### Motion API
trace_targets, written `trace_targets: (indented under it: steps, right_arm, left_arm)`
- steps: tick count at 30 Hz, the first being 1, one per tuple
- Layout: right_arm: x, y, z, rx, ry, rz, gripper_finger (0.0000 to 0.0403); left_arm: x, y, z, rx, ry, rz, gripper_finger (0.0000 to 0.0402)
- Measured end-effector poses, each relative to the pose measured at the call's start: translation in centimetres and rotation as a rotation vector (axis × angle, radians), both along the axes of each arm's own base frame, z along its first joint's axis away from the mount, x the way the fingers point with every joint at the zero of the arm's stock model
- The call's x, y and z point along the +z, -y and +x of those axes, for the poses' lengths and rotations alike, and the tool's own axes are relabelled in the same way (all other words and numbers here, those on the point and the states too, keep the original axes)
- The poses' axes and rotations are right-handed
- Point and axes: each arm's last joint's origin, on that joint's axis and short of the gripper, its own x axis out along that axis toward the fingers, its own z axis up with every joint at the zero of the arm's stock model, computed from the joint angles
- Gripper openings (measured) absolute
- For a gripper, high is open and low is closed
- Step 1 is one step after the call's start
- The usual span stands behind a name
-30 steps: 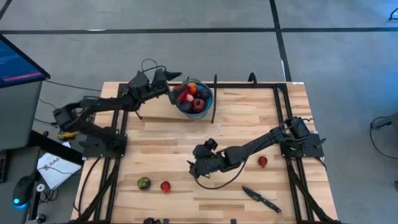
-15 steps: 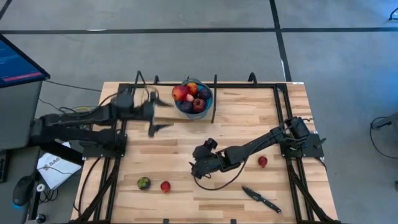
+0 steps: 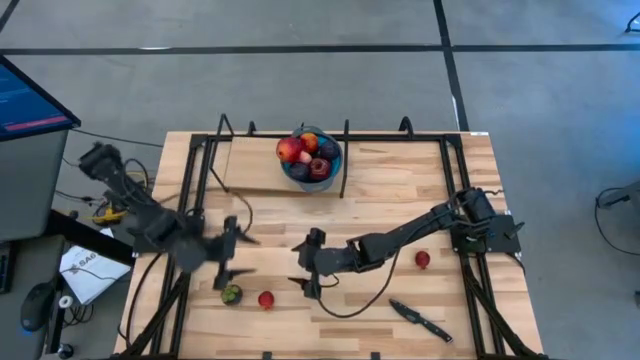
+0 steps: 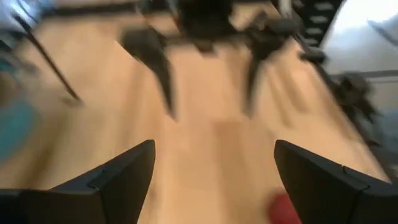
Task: Pick & Place Fruit
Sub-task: Put the dark purple mangosteen into the blue strainer bowl on the shelf
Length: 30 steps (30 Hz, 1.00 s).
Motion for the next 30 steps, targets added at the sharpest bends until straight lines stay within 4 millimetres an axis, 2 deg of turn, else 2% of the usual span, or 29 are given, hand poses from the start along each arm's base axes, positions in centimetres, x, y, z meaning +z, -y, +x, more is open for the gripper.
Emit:
trace_targets:
  steps: [3, 7, 14, 20, 30]
  right_arm:
    - [0.0, 0.1, 0.1, -0.002, 0.004, -0.001, 0.0376]
    - [0.2, 0.2, 0.2, -0.003, 0.029, 0.002, 0.0376]
    - [0.2, 0.7, 0.4, -0.014, 0.034, 0.002, 0.0376]
    - [0.2, 0.7, 0.4, -0.014, 0.033, 0.003, 0.0376]
    - [0.1, 0.7, 0.3, -0.015, 0.02, -0.001, 0.0376]
  left_arm:
    - [-1.4, 2.0, -0.9, -0.003, -0.088, -0.104, 0.0323]
    - [-3.6, 3.9, -2.1, -0.033, -0.273, -0.146, 0.0324]
    - [-6.0, 4.4, -2.8, 0.045, -0.58, -0.249, 0.0324]
    - [-6.6, 4.9, -2.8, 0.13, -0.628, -0.332, 0.0324]
    - [-9.3, 6.7, -2.0, 0.17, -0.632, -0.272, 0.0324]
